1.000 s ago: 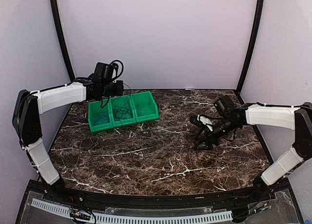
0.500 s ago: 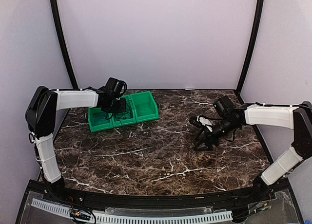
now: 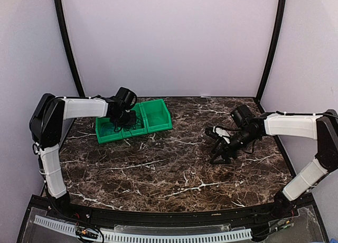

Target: Untangle the cables

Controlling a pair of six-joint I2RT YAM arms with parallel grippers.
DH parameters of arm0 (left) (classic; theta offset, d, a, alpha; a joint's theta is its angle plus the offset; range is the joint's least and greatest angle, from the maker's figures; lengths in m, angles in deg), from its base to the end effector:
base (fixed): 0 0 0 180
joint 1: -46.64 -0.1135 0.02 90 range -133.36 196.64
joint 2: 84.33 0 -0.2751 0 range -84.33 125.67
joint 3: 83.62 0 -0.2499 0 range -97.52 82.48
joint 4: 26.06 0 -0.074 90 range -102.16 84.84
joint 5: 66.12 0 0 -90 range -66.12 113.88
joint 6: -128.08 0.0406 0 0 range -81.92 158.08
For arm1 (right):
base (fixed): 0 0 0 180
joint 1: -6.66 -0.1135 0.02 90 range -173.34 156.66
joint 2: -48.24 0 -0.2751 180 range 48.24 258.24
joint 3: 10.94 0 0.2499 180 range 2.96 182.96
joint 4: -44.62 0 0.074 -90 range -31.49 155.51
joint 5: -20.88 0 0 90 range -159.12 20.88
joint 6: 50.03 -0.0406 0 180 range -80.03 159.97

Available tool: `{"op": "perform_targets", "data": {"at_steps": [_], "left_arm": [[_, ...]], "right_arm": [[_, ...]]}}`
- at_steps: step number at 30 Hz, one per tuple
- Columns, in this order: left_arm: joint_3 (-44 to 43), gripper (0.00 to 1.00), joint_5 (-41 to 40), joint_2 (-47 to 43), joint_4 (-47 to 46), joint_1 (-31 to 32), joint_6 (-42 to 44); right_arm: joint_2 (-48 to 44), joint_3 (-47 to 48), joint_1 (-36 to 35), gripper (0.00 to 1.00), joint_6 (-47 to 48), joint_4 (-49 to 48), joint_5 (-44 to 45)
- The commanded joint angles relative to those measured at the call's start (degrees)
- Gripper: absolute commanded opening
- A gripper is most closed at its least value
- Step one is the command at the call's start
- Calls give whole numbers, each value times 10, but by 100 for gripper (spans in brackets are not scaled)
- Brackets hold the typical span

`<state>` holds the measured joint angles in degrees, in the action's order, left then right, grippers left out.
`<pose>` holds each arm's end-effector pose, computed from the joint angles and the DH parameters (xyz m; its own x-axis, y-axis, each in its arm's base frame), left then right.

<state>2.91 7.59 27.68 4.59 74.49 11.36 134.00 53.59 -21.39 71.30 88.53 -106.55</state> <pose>0.3889 -0.1926 0.2036 -0.7265 -0.1043 -0.6792 -0.0452 0.9935 -0.1042 0.2331 0.1522 0.2010 -0.3726 -0.6664 -0.6458 -0.9280 0.2741 0.2525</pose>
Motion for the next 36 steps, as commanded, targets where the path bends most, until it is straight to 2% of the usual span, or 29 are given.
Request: {"op": "perform_targets", "data": {"at_steps": [1,3,4,6,11,14,17,20,21,23,31,36], "left_arm": [[16,1,1,-78,25,-3,-7],[26,12,-2,-106,30,-3,-4],[29,21,-3,-112,34,-3,-4],[36,30,-8,-131,39,-3,-1],[67,45,9,-184,25,4,5],[82,46,42,-201,1,20,32],[119,47,92,-215,-69,70,80],[128,50,113,-199,-97,121,126],[123,63,114,-183,-97,127,130],[115,71,112,-158,-94,140,133],[72,63,135,-54,-86,147,114],[47,53,129,-10,-82,147,111]], "right_arm": [[6,3,2,72,8,2,2],[7,3,2,72,9,2,4],[7,4,2,72,10,3,4],[7,5,1,72,11,4,5],[5,5,1,72,14,5,7],[4,5,1,72,15,5,8],[6,6,1,72,16,5,10],[9,7,1,72,17,7,15],[10,7,2,72,17,7,16],[8,7,2,72,18,8,18],[1,4,1,72,21,7,26],[4,5,1,72,22,8,28]]}}
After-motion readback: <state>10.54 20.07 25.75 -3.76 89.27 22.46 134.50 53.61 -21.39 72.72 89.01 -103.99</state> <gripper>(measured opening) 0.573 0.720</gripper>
